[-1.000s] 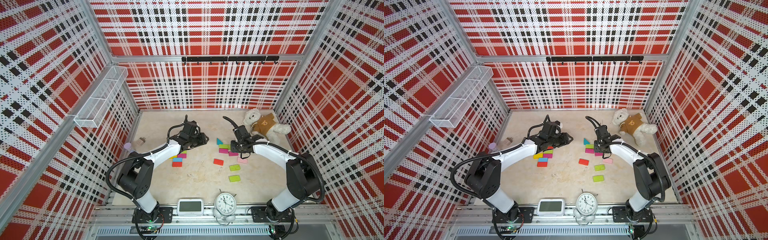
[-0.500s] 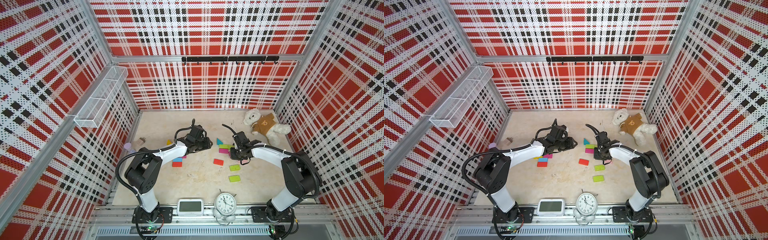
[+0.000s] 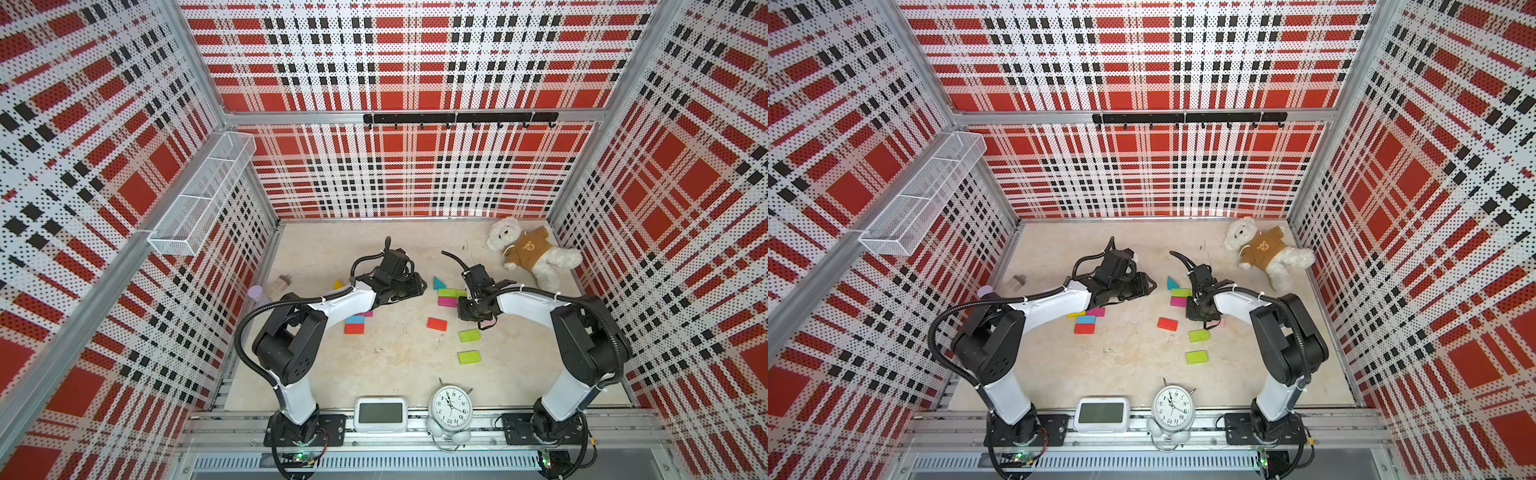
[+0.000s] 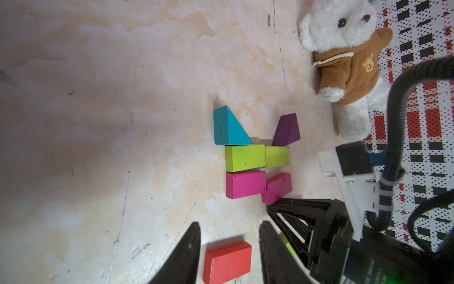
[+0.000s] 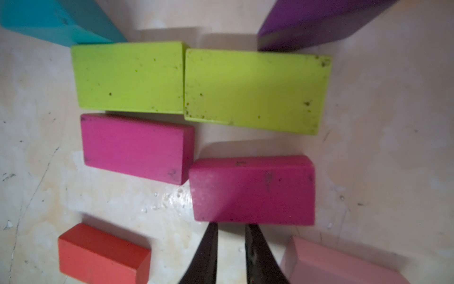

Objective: Assemble a carrot with building blocks
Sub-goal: Assemble the building block at the center of the board.

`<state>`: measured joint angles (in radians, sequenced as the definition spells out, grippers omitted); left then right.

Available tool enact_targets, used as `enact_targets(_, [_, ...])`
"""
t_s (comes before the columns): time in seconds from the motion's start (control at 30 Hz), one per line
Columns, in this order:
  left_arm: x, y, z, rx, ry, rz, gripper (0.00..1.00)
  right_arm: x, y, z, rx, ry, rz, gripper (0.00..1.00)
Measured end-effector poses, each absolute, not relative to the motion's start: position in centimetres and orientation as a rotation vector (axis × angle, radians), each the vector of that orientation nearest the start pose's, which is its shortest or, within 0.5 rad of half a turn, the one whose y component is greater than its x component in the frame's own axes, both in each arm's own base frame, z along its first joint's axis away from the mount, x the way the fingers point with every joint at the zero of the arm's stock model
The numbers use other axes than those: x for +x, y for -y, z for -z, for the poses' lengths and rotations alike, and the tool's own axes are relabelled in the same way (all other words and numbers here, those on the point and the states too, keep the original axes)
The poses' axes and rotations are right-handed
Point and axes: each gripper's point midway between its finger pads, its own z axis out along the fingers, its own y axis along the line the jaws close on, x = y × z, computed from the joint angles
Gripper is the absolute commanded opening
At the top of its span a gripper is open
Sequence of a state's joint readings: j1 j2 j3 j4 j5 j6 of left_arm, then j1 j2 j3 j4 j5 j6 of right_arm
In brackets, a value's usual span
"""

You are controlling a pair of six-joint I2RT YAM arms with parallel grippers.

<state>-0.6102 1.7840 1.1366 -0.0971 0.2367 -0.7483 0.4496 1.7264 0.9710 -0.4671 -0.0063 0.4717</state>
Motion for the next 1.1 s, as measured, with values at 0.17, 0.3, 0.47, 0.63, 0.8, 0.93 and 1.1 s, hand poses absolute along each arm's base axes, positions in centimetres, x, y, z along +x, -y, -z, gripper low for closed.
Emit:
enact_targets(0.17, [37.7,31.4,-10.6,-0.043,-2.494,0.923,0.43,33.4,-16.0,-1.9,0.031,-2.817,-0.217,0.24])
enact_targets(0.3, [37.7,31.6,-10.3,-0.041,-2.502,0.929,0.43,33.7,-16.2,-1.9,0.027,-2.815,-0.215,0.24])
enact_targets(0.47, [37.9,31.9,-9.8,-0.041,-2.513,0.931,0.41,33.9,-16.2,-2.0,0.022,-2.815,-0.210,0.24])
enact_targets(0.63, [37.9,32.2,-9.1,-0.036,-2.527,0.929,0.37,33.6,-16.0,-2.3,0.021,-2.821,-0.201,0.24])
enact_targets(0.8, [37.6,32.7,-8.1,-0.025,-2.552,0.927,0.32,33.4,-15.5,-5.1,0.029,-2.776,-0.212,0.25])
enact_targets(0.93, [37.1,33.1,-6.7,-0.017,-2.585,0.920,0.27,34.0,-14.3,-7.7,0.077,-2.716,-0.243,0.25])
enact_targets(1.1, [36.5,33.5,-5.4,-0.006,-2.619,0.918,0.25,34.8,-11.5,-7.9,0.160,-2.699,-0.225,0.25])
